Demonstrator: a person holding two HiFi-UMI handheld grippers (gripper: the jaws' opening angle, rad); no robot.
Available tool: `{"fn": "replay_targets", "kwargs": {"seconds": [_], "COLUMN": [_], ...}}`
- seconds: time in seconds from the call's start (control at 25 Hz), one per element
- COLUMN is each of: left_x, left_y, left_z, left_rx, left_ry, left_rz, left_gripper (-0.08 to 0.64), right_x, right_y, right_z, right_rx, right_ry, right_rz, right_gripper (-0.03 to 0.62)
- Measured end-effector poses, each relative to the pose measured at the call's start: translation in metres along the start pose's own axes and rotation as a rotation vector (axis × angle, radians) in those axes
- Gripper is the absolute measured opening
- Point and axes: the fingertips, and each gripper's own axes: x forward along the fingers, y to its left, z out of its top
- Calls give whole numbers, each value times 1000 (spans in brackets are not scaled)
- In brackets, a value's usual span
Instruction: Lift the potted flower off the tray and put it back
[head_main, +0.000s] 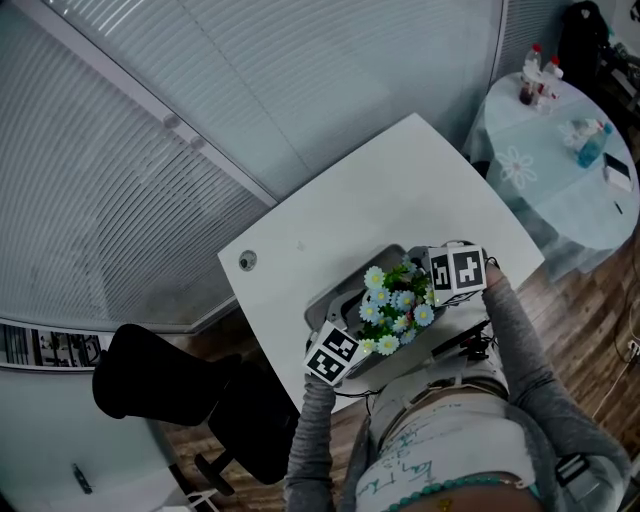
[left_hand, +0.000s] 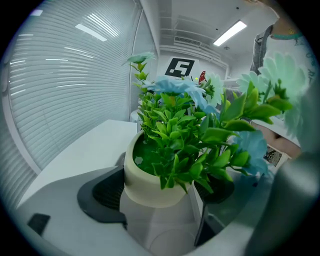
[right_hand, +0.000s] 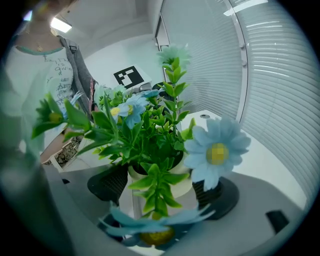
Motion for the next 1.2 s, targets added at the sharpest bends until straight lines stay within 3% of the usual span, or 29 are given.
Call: {"fn": "replay_targets", "kwargs": {"seconds": [0.76, 1.2], "left_x": [42, 48], "left_y": [8, 12], "left_z": [-43, -50], "left_rx": [-9, -34], "left_ry": [75, 52], "left_rz": [2, 0], "left_gripper": [437, 437], "right_x": [39, 48], "right_y": [-12, -17], "right_z": [-43, -48], "right_rx": [6, 32], "right_ry": [58, -24], "right_rz": [17, 36], "right_gripper": [383, 383]}}
